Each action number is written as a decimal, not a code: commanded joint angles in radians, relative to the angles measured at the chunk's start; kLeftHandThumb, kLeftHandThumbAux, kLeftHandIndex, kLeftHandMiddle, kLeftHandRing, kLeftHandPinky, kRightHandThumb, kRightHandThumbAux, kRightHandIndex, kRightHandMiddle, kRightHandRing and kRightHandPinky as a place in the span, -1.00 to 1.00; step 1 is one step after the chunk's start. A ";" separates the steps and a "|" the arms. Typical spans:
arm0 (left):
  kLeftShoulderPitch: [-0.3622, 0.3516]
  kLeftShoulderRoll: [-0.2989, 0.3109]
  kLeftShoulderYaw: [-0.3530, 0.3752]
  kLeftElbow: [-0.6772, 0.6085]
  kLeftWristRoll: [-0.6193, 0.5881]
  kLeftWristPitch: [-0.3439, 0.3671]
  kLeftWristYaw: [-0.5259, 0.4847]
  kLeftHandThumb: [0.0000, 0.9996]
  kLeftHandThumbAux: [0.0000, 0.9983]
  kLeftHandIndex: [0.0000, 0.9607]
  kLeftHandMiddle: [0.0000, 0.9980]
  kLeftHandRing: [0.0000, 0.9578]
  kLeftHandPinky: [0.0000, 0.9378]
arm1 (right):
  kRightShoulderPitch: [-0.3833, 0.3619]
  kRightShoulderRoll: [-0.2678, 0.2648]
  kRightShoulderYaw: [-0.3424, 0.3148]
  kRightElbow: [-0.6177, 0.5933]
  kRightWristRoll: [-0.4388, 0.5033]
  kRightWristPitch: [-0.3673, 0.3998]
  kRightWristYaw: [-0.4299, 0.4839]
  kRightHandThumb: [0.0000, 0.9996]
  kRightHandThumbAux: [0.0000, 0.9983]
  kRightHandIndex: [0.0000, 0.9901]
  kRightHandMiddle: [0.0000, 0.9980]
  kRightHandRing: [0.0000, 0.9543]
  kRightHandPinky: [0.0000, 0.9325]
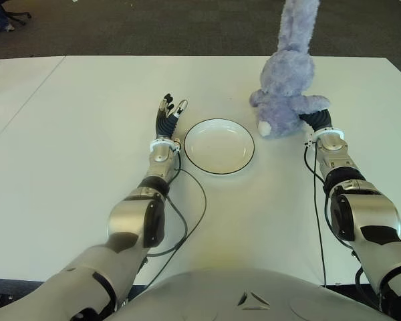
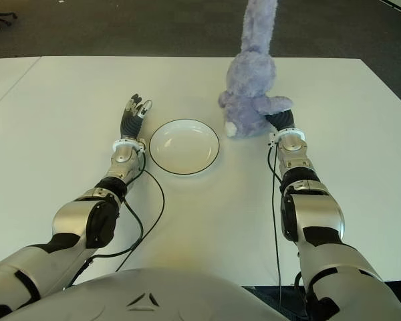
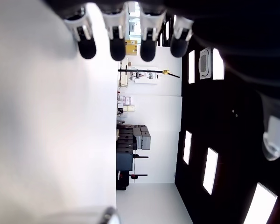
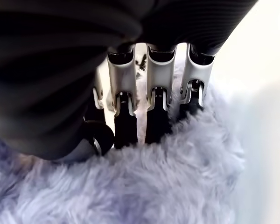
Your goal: Put the doll into the plate.
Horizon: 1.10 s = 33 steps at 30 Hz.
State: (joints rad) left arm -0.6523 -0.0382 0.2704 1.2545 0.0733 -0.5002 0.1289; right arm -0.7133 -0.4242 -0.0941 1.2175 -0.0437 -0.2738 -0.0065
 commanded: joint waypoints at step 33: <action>0.160 -0.032 0.010 0.114 -0.011 0.140 -0.011 -1.00 0.00 -1.00 -0.82 -0.84 -0.95 | 0.065 -0.023 -0.227 -0.196 0.165 0.081 -0.096 0.42 0.42 -0.12 0.57 0.71 0.81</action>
State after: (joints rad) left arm -0.6547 -0.0402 0.2678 1.2542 0.0736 -0.5008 0.1289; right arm -0.6850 -0.4871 -0.2860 1.1234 0.0628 -0.1687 -0.1261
